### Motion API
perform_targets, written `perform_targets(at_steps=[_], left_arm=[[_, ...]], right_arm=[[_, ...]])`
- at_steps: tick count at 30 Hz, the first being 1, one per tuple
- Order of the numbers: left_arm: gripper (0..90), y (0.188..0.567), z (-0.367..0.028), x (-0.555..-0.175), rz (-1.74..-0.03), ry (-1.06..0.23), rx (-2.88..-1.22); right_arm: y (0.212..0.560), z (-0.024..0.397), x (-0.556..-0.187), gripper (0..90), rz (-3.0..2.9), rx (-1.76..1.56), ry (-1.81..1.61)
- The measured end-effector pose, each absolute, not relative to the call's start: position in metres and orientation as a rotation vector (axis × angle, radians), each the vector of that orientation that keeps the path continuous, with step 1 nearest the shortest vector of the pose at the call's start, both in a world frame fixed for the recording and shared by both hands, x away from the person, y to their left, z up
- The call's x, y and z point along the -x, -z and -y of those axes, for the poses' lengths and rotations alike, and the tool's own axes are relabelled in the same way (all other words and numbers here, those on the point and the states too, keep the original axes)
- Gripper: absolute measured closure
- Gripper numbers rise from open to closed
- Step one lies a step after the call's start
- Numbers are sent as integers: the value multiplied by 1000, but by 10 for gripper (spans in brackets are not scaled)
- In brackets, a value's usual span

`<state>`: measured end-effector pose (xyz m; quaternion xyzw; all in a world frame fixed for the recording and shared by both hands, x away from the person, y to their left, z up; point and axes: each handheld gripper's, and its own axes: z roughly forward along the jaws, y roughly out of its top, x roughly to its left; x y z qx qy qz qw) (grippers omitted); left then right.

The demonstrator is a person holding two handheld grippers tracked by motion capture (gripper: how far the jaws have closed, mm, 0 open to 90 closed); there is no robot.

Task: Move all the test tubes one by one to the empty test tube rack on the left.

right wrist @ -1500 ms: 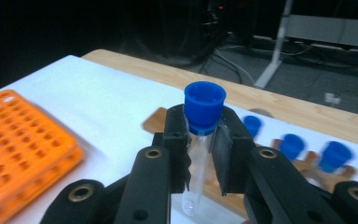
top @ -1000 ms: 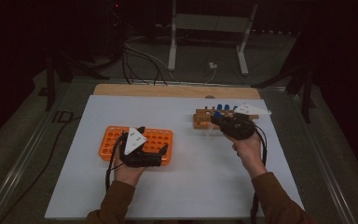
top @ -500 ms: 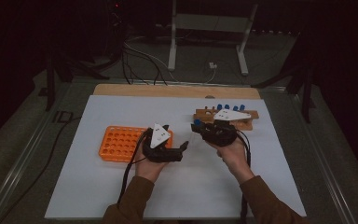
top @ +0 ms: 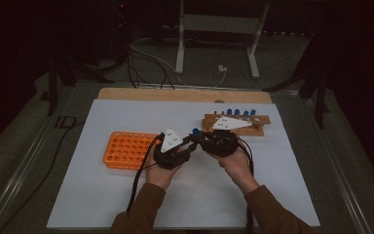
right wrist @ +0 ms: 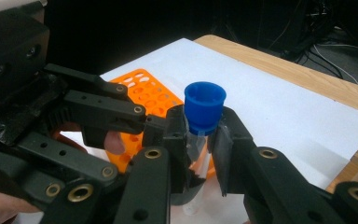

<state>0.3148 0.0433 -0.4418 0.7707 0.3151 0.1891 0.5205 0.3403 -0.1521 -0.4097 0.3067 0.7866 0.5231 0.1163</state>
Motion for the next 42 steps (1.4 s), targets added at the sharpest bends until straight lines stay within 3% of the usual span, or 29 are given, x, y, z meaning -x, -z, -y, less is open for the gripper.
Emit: perform_targets(at_steps=[7, 8, 10, 11, 12, 13, 15, 19, 22, 42], left_arm=[[767, 443, -43, -316, -750, -446, -1865], [769, 443, -44, -316, -751, -445, -1866], [769, 444, -45, -318, -759, -447, -1870], [769, 444, -46, -318, -764, -445, -1870], [770, 445, -48, -319, -770, -444, -1868], [770, 445, -50, -319, -772, -444, -1870], [770, 447, -53, -320, -786, -446, -1865], [770, 448, -61, -320, -801, -441, -1856], [770, 449, -66, -317, -802, -441, -1856], [769, 466, -101, -296, -857, -430, -1847]], right_arm=[[411, 152, -341, 752, -2309, -897, -1533], [412, 153, -342, 597, -2322, -898, -1568], [412, 155, -342, 455, -2312, -911, -1576], [412, 155, -342, 455, -2312, -911, -1576], [411, 157, -342, 353, -2300, -922, -1586], [411, 157, -342, 353, -2300, -922, -1586], [411, 162, -341, 209, -2271, -925, -1588], [411, 169, -342, 141, -2245, -944, -1590], [413, 177, -342, 22, -2226, -967, -1548], [429, 209, -334, 3, -2144, -1029, -1464]])
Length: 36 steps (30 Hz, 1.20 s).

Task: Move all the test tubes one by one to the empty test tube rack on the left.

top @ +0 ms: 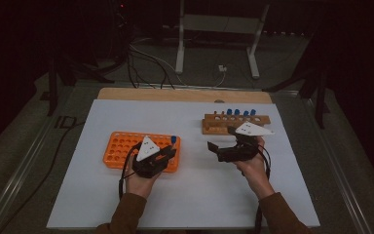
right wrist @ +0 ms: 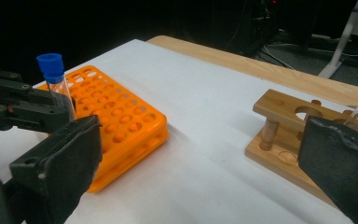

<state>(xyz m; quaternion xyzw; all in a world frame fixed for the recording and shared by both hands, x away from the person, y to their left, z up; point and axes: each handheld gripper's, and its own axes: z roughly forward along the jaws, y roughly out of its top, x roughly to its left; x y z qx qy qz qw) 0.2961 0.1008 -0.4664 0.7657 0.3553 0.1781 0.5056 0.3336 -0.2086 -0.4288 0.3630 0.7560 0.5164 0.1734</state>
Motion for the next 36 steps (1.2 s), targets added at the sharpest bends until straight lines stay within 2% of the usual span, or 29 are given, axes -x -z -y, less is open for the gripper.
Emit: perform_targets(at_steps=[22, 31, 33, 36], left_arm=[[778, 489, -93, -296, -866, -436, -2056], [773, 488, -92, -294, -869, -440, -2067], [761, 488, -93, -295, -869, -433, -2063], [649, 488, -95, -295, -886, -424, -2045]], right_arm=[[436, 211, -330, 3, -2158, -1034, -1470], [440, 211, -330, 4, -2163, -1044, -1449], [441, 211, -331, 4, -2160, -1052, -1446], [440, 212, -331, 4, -2152, -1051, -1440]])
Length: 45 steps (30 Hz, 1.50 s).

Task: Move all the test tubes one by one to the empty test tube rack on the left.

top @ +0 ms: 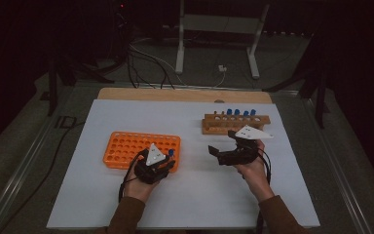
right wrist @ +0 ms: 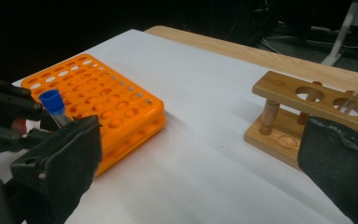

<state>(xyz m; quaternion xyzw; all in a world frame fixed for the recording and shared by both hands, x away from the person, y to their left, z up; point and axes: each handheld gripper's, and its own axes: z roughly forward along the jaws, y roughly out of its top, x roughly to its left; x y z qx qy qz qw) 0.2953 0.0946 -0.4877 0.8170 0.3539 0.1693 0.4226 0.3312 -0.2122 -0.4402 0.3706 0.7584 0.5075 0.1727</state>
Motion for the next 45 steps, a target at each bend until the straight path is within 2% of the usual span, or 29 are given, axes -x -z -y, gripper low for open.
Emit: perform_targets(at_steps=[2, 7, 9, 16, 20, 35, 41, 45], left_arm=[[594, 486, -97, -295, -904, -413, -2024], [355, 477, -106, -293, -931, -396, -1931], [285, 474, -112, -293, -954, -385, -1895], [19, 466, -122, -290, -974, -449, -1853], [3, 463, -127, -290, -972, -482, -1824], [8, 465, -134, -289, -1003, -503, -1786], [8, 467, -133, -290, -1004, -497, -1791], [8, 467, -132, -290, -999, -498, -1796]], right_arm=[[440, 213, -331, 4, -2147, -1055, -1427], [438, 217, -333, 10, -2133, -1063, -1412], [437, 221, -334, 12, -2119, -1070, -1409], [433, 234, -343, 12, -2088, -1101, -1352], [430, 246, -351, 13, -2054, -1133, -1323], [428, 301, -392, 213, -1914, -1315, -1174], [434, 313, -407, 431, -1880, -1366, -1131], [441, 318, -417, 524, -1837, -1421, -1118]])
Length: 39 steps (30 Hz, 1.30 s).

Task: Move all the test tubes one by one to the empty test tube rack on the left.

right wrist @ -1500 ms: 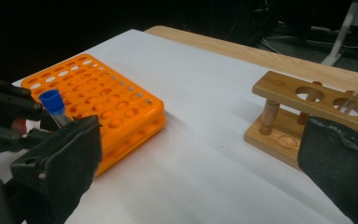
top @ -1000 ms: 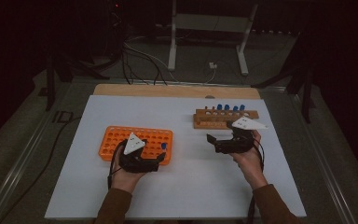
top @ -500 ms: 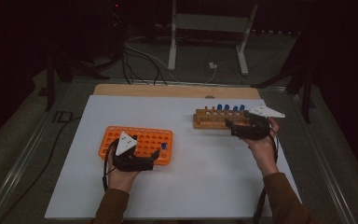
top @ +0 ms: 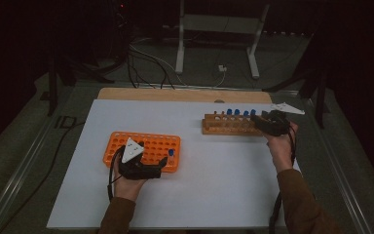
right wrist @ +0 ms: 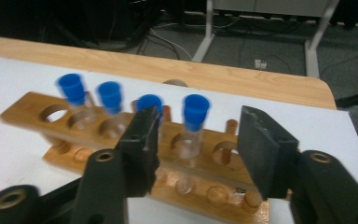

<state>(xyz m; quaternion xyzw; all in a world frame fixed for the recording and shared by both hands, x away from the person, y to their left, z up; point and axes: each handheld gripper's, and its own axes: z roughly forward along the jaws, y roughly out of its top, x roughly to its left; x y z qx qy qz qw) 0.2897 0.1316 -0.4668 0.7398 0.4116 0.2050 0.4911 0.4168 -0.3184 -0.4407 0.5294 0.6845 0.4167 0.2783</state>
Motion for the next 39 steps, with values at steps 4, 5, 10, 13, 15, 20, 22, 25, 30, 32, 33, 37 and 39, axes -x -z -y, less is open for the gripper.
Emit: perform_targets(at_steps=[4, 5, 10, 13, 15, 20, 22, 25, 30, 32, 33, 37, 39], left_arm=[[8, 467, -132, -289, -999, -494, -1800], [8, 467, -132, -289, -1000, -494, -1800], [8, 467, -132, -289, -999, -497, -1800], [8, 467, -132, -289, -998, -494, -1801], [8, 467, -131, -289, -994, -496, -1805], [9, 467, -131, -288, -993, -497, -1805], [9, 467, -131, -288, -993, -497, -1806], [8, 467, -131, -288, -994, -498, -1804], [8, 466, -131, -287, -994, -500, -1805], [8, 466, -131, -287, -993, -502, -1806], [8, 466, -131, -287, -994, -501, -1805], [8, 467, -131, -288, -996, -501, -1803], [8, 467, -131, -288, -996, -501, -1804]], right_arm=[[448, 318, -424, 601, -1851, -1410, -1096], [449, 318, -426, 612, -1856, -1405, -1095], [454, 312, -432, 656, -1855, -1406, -1097], [456, 308, -435, 692, -1854, -1402, -1092], [458, 307, -437, 718, -1846, -1421, -1090], [461, 304, -437, 757, -1845, -1430, -1094], [461, 303, -437, 758, -1851, -1424, -1088], [461, 303, -436, 757, -1856, -1424, -1075], [463, 301, -436, 769, -1859, -1427, -1073], [462, 301, -436, 771, -1855, -1434, -1070], [462, 301, -436, 771, -1854, -1436, -1070], [460, 303, -434, 772, -1836, -1437, -1074], [457, 305, -433, 772, -1823, -1438, -1085]])
